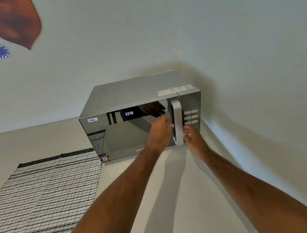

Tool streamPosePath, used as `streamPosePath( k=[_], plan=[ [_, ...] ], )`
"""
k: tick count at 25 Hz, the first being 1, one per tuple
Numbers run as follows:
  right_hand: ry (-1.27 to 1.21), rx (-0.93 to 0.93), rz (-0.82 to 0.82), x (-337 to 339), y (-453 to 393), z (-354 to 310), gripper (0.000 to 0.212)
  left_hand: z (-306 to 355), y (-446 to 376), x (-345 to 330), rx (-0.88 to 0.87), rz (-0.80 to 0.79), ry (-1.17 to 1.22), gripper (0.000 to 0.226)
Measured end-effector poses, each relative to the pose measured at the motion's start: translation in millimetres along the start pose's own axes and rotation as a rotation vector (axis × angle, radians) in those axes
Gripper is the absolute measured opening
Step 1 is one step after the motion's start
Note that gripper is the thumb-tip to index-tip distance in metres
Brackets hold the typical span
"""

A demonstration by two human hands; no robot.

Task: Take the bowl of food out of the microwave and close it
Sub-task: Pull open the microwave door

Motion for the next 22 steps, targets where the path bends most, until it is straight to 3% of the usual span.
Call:
streamPosePath(
  k=[5, 13, 22],
  plan=[
    [0.052, -0.043, -0.173, -10.1, -7.3, 6.8, 0.03, 22.3, -26.5, -10.1, 0.013, -0.06, -0.02, 0.029],
    [0.042, -0.04, -0.179, -14.2, -8.1, 7.4, 0.04, 26.2, -28.7, -22.3, 0.082, -0.039, 0.109, 0.025],
    [0.092, 0.023, -0.148, -7.0, 16.1, 8.8, 0.032, 14.1, -5.5, -15.5, 0.02, -0.067, 0.129, 0.033]
  ],
)
Point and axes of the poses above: each hand's wrist, its own y-axis away from the middle knuckle, its own x-axis out of the back of the hand, z = x × y, the point moved 4 cm from there along -y, towards the middle knuckle, and after that the axes turned 11 degrees about x, right-handed, at the moved point
